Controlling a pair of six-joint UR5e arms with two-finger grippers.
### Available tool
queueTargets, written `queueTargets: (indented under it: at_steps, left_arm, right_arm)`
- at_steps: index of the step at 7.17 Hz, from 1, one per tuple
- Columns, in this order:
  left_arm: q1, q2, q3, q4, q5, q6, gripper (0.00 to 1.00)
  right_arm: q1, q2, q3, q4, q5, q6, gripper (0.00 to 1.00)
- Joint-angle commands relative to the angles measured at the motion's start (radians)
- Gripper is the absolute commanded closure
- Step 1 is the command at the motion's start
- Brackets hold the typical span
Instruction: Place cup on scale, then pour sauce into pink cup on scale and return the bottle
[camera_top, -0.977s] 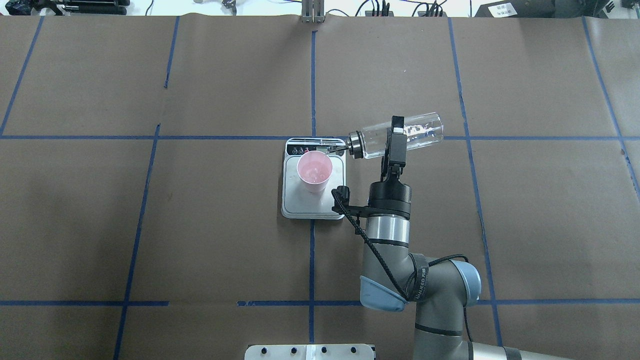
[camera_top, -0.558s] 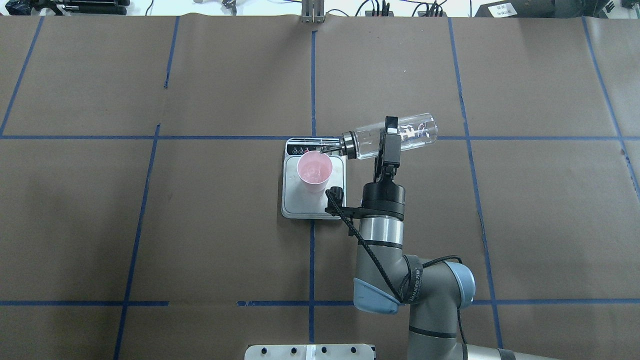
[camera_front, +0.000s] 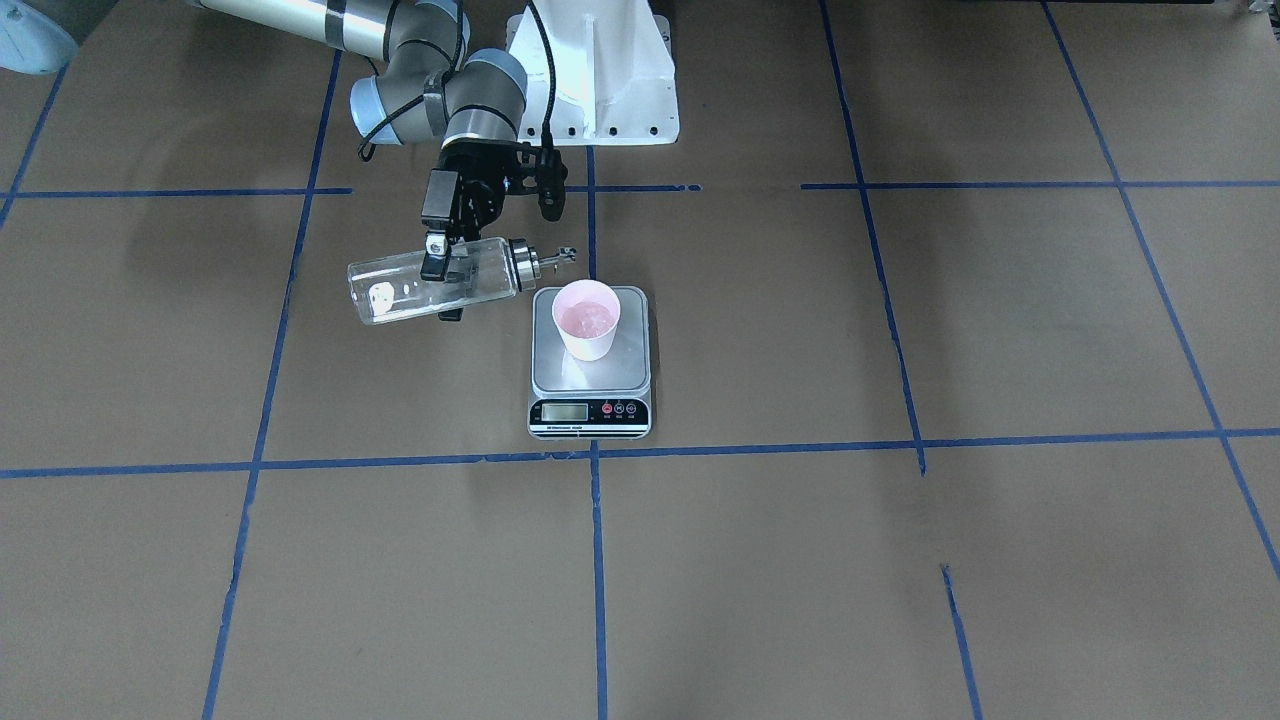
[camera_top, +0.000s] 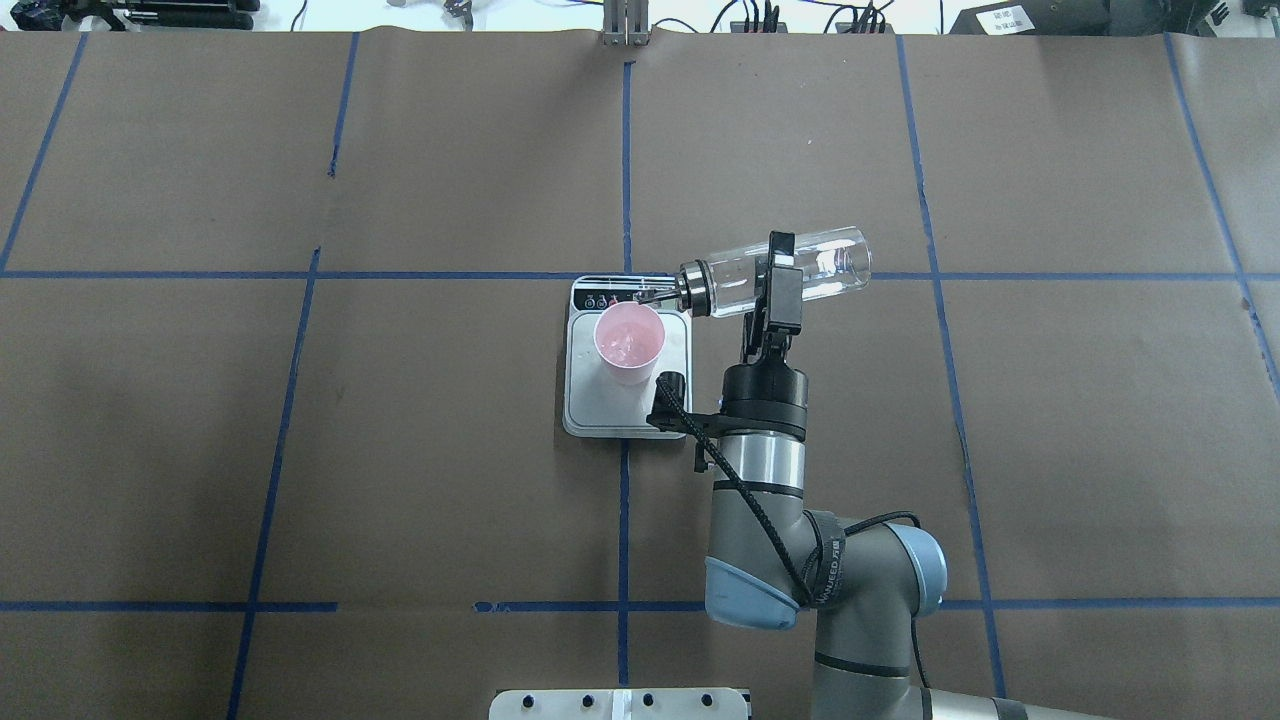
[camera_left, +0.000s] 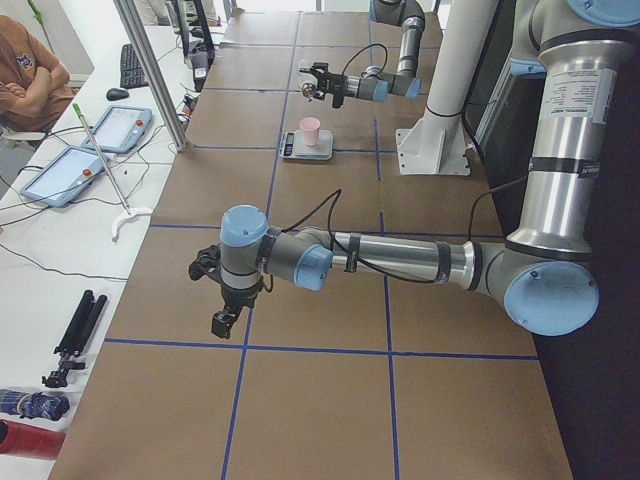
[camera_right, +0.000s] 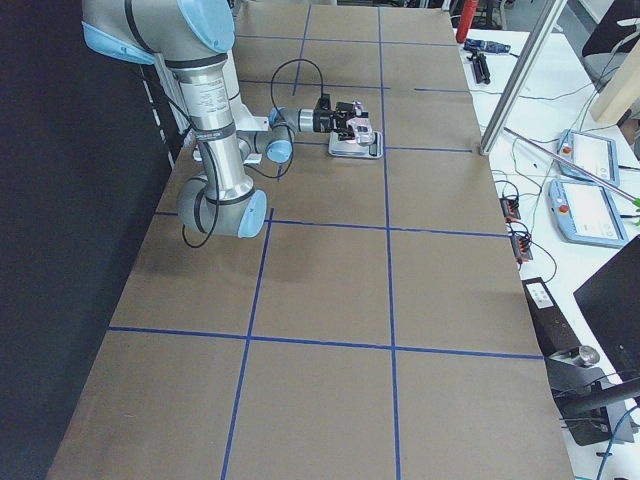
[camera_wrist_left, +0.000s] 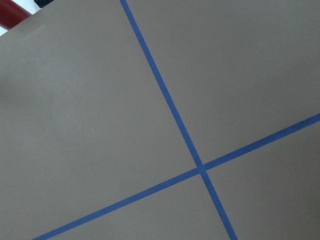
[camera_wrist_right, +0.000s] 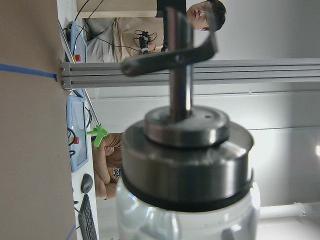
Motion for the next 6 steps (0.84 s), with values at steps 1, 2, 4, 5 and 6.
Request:
queueTargets:
  at_steps: [1, 2, 4, 5, 6]
  left_arm:
    - [0.0, -0.003, 0.0, 0.0, 0.0, -0.001, 0.0]
    - [0.001, -0.004, 0.004, 0.0, 0.0, -0.006, 0.0]
    - [0.001, -0.001, 0.026, 0.003, -0.001, -0.004, 0.0]
    - [0.001, -0.004, 0.021, 0.045, -0.003, -0.004, 0.0]
    - [0.0, -0.007, 0.009, 0.091, -0.004, -0.003, 0.0]
  right_arm:
    - [0.0, 0.0, 0.001, 0.097, 0.04, 0.001, 1.0]
    - [0.001, 0.0, 0.004, 0.162, 0.062, 0.001, 1.0]
    - [0.008, 0.0, 0.016, 0.31, 0.111, 0.002, 1.0]
    - [0.009, 0.0, 0.016, 0.37, 0.113, 0.022, 1.0]
    - [0.009, 0.0, 0.019, 0.379, 0.114, 0.062, 1.0]
